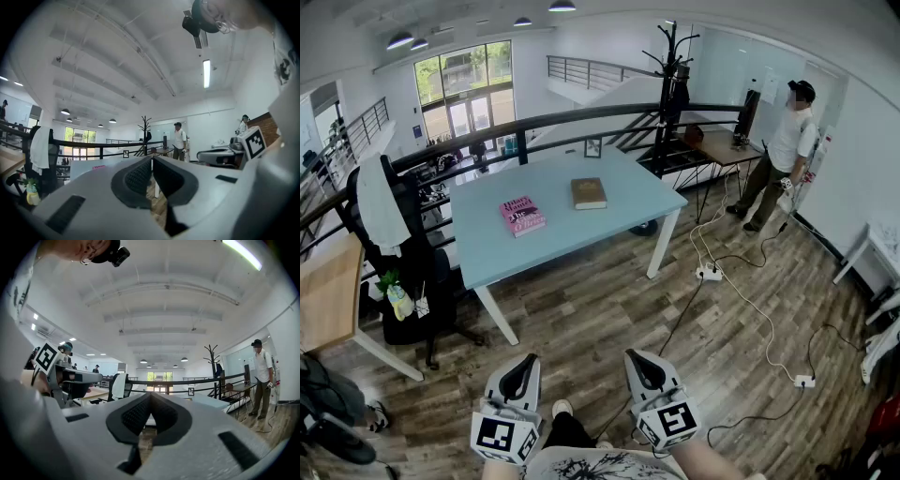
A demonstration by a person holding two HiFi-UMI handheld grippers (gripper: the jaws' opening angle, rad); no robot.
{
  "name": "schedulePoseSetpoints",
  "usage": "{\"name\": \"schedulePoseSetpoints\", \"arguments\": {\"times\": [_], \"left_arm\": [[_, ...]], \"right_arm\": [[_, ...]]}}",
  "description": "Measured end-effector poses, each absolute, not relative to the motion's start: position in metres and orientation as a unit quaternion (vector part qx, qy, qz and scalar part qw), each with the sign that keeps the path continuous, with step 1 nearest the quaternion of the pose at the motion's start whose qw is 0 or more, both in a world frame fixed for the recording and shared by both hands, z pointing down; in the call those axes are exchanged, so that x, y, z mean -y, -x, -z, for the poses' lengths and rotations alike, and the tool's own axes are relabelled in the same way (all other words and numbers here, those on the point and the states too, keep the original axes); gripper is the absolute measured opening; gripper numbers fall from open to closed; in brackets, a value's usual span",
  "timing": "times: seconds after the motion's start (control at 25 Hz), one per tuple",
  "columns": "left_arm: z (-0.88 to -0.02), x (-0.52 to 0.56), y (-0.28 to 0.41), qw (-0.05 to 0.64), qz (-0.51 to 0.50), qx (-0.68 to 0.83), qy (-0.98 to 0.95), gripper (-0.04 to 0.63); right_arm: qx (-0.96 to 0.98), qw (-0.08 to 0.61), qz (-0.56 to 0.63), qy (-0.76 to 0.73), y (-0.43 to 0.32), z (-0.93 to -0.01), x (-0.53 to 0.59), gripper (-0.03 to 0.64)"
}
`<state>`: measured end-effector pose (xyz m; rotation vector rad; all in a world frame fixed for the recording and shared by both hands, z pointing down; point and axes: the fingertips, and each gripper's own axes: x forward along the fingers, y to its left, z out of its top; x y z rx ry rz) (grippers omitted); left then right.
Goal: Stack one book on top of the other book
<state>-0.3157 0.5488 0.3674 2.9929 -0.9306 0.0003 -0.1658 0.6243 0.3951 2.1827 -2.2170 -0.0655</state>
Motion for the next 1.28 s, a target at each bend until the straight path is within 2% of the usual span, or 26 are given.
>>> {"name": "schedulePoseSetpoints", "arguments": {"times": [0.76,1.0,1.28], "left_arm": [[-0.388,-0.533,0.291,0.041,-0.020,0.306,-0.951,0.014],[-0.402,-0.486,0.277,0.052,-0.027,0.315,-0.947,0.014],[-0.409,-0.381,0.230,0.066,-0.015,0.304,-0.950,0.014]], "right_arm": [[0.699,-0.010,-0.024,-0.715,0.125,-0.416,-0.615,-0.008],[0.691,-0.018,-0.046,-0.721,0.099,-0.432,-0.569,-0.008],[0.673,-0.007,-0.051,-0.738,0.053,-0.442,-0.477,-0.008]]}}
